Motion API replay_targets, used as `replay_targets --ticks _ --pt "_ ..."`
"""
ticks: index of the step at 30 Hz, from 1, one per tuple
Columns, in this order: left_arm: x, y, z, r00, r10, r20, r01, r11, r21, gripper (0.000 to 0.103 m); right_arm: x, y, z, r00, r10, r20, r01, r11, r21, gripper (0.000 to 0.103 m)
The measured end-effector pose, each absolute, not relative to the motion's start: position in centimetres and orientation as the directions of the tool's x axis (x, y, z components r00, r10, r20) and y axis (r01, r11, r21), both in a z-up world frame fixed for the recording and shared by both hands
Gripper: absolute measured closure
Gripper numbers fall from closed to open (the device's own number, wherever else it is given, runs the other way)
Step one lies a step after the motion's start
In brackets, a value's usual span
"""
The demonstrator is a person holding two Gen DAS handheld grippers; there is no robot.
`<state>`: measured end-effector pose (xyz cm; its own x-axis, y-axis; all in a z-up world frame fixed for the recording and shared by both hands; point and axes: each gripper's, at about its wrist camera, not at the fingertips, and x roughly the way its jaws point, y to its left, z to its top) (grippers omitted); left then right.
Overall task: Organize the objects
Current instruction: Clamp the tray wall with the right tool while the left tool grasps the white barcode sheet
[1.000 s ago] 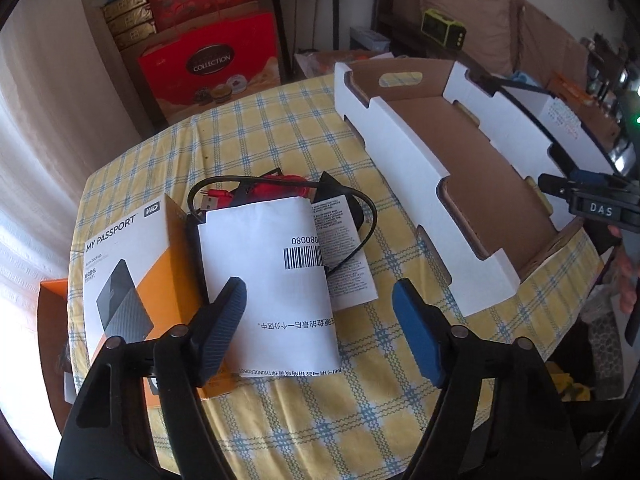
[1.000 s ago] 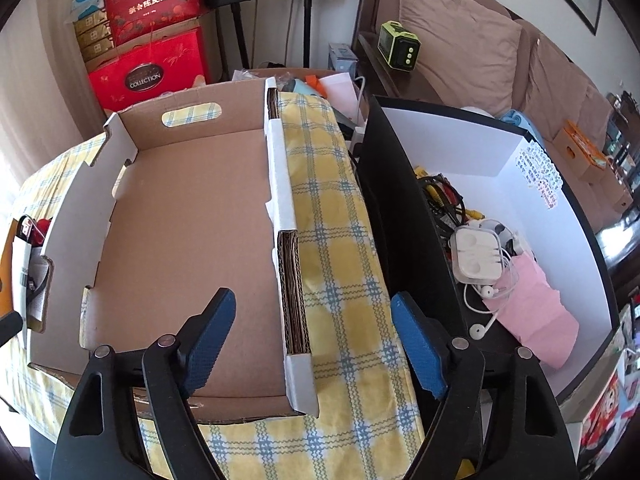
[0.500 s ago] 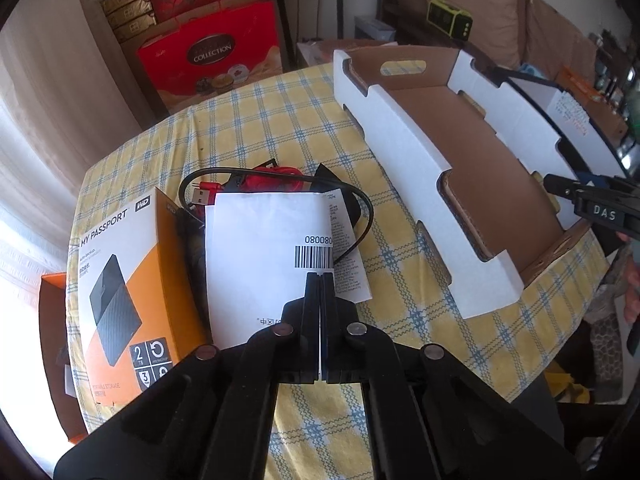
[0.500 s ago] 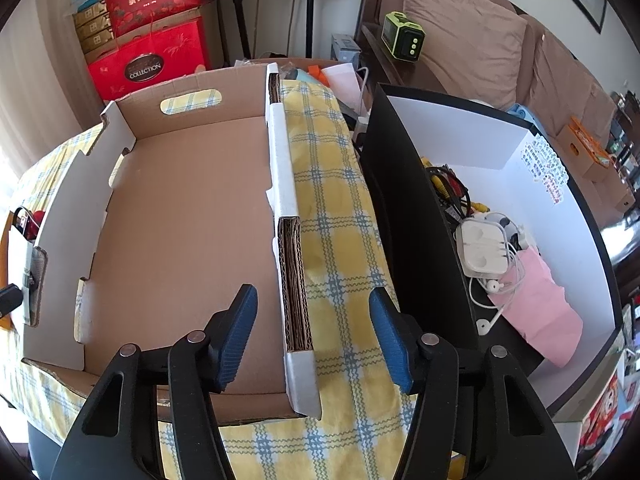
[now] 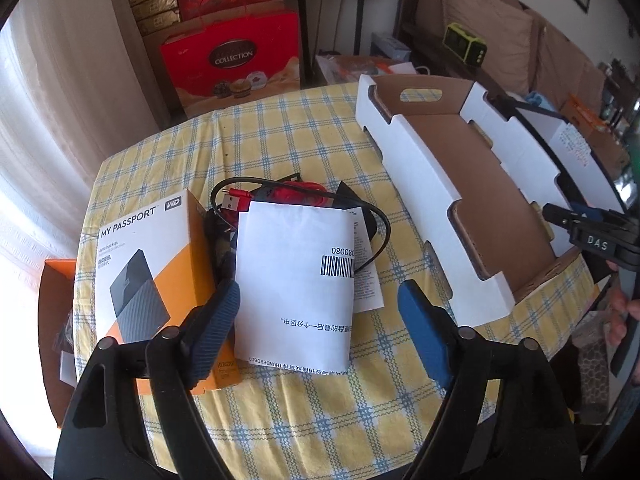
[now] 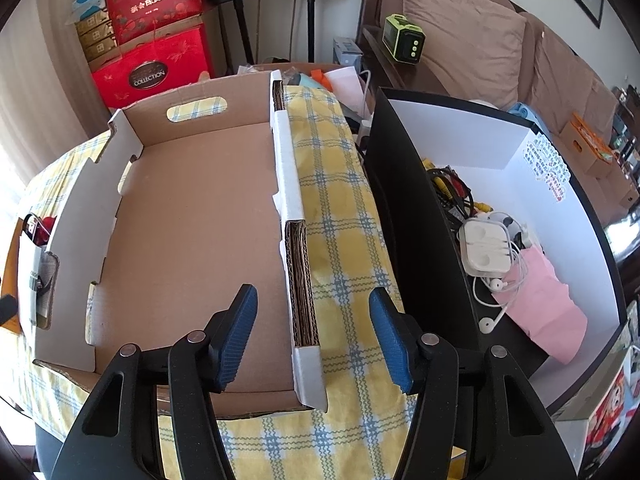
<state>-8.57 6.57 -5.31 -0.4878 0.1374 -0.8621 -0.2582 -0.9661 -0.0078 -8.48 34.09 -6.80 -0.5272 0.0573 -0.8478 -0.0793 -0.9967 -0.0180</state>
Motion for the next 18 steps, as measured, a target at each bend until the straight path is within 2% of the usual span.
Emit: replay_targets --ticks 2,7,9,10,11,14,16,18 --pt "-8.5 7.2 -6.0 -0.488 0.123 -0.864 -0.268 -0.963 0.014 0.026 -8.5 34.0 -6.9 -0.525 0.054 -0.849 -0.076 -0.997 -0.017 0.044" --pt "-8.4 9.3 -8.1 -0.526 -0.032 -0.85 -0.261 -0.945 0.197 0.026 -8.6 33.9 -7.1 -0.52 0.057 -0.852 -0.074 -0.997 -0.022 0.044" --pt "-8.5 9.6 -9.1 -0.521 -0.064 -0.851 -0.261 -0.938 0.23 0.038 -8.6 33.9 -7.2 -0.519 0.058 -0.853 -0.076 -0.997 -0.021 0.043" --pt "-8.5 9.8 -9.4 -0.518 -0.065 -0.853 -0.264 -0.936 0.233 0.047 -8.6 34.0 -7.2 -0.519 0.057 -0.853 -0.077 -0.997 -0.02 0.043" --pt "-8.3 9.8 -9.4 -0.526 -0.051 -0.849 -0.266 -0.938 0.221 0.061 -8.5 34.0 -7.3 -0.519 0.057 -0.853 -0.078 -0.997 -0.019 0.043" --pt "-7.9 10.1 -8.7 -0.535 -0.035 -0.844 -0.274 -0.938 0.213 0.082 -8.5 34.0 -7.4 -0.517 0.059 -0.854 -0.076 -0.997 -0.022 0.043" --pt "-7.6 9.8 -7.9 -0.536 0.0 -0.844 -0.28 -0.943 0.179 0.088 -8.5 33.9 -7.4 -0.518 0.061 -0.853 -0.074 -0.997 -0.026 0.043" --pt "-7.4 9.2 -6.8 -0.537 0.059 -0.841 -0.284 -0.952 0.115 0.09 -8.4 34.0 -7.2 -0.521 0.063 -0.851 -0.075 -0.997 -0.028 0.043"
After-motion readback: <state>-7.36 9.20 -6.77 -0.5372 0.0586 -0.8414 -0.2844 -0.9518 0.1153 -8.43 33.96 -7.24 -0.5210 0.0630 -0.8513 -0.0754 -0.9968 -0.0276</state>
